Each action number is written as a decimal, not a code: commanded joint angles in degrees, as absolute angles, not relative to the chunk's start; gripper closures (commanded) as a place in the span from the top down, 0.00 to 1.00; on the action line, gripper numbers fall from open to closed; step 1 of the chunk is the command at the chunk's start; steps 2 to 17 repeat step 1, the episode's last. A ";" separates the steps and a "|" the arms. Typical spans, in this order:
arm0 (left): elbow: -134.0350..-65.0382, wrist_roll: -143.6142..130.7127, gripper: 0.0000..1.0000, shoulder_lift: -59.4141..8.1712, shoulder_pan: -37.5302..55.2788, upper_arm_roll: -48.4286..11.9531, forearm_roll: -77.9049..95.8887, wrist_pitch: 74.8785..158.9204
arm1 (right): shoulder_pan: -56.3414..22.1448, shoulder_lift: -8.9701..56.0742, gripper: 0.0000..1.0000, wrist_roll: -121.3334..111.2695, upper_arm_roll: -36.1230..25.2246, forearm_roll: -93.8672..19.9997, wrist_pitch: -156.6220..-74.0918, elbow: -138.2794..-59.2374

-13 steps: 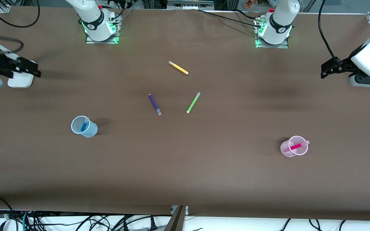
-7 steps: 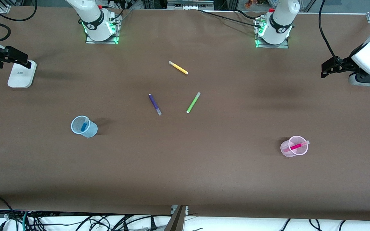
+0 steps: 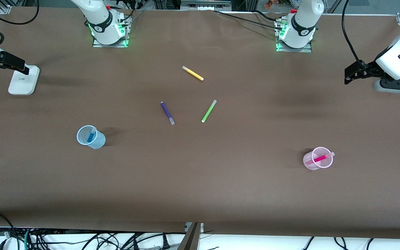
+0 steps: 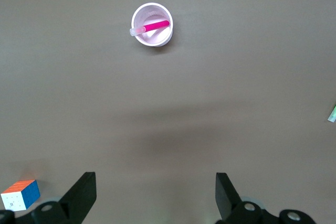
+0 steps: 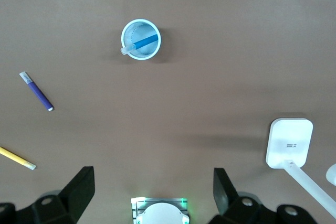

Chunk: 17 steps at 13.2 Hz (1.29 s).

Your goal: Place pink and blue markers in matching cups

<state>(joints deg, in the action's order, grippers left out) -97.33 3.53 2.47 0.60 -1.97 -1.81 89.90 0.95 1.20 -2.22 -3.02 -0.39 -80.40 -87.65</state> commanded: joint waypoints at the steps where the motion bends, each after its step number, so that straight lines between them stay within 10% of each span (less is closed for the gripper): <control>1: -96.86 4.22 1.00 2.55 0.79 -1.93 -1.85 89.83 | 1.49 2.11 1.00 -1.67 -2.72 0.09 -78.93 -85.96; 17: -96.86 4.22 1.00 2.55 0.79 -1.93 -1.85 89.83 | 1.49 2.11 1.00 -1.67 -2.72 0.09 -78.93 -85.96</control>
